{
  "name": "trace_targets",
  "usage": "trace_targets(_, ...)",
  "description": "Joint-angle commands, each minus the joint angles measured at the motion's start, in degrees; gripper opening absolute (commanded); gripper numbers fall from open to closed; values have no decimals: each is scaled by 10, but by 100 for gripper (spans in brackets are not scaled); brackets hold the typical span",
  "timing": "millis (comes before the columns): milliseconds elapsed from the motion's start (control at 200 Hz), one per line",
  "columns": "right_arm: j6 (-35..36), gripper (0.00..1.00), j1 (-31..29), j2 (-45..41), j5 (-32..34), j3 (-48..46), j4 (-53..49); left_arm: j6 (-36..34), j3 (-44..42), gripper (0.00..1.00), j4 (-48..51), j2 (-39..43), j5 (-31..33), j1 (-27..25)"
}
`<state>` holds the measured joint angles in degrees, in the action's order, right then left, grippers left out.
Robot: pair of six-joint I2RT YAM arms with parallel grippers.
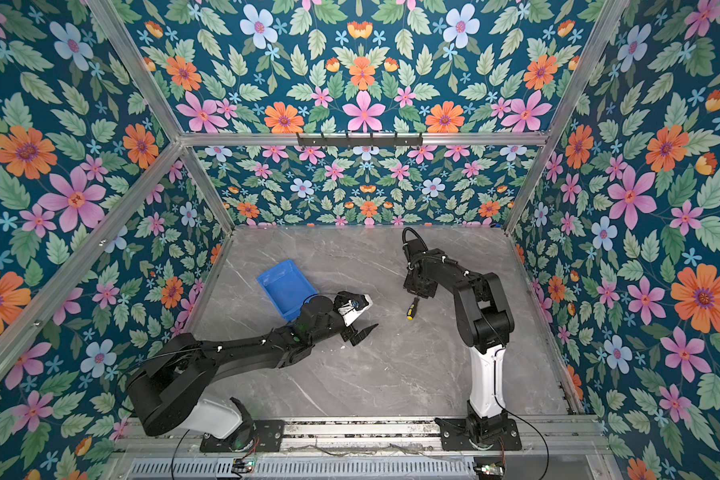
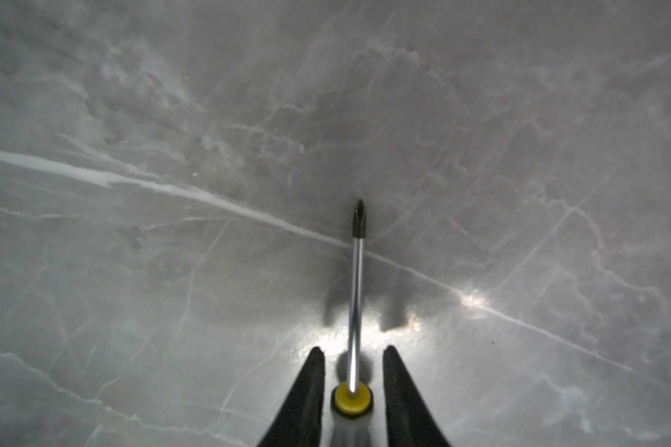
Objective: Put the screwdriver in the bin
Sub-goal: 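Lower the right gripper onto the screwdriver handle while the left arm reaches toward the middle, then lift the screwdriver upright with the right gripper toward the open left gripper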
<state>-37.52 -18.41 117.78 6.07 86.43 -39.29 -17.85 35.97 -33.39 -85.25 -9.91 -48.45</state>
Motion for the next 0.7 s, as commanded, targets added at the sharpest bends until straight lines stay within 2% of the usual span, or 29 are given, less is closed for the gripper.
trace_targets(0,-16,24,0,10,-6,10,-17,11,-3,100,-27,-2,11,-3)
trace_targets(155,-19,20,0,25,-9,15,-20,15,-5,100,-32,-5,15,-7)
trace_targets(350,-26,8,0,25,-4,10,-22,40,-4,100,-46,-11,46,-7)
trace_targets(500,-27,4,0,11,-3,3,-13,59,0,100,-49,-17,65,-7)
trace_targets(555,-27,1,0,2,-2,-2,-8,76,1,100,-52,-18,77,-7)
trace_targets(695,-23,0,0,-39,-2,-39,38,127,5,100,-59,-17,100,-7)
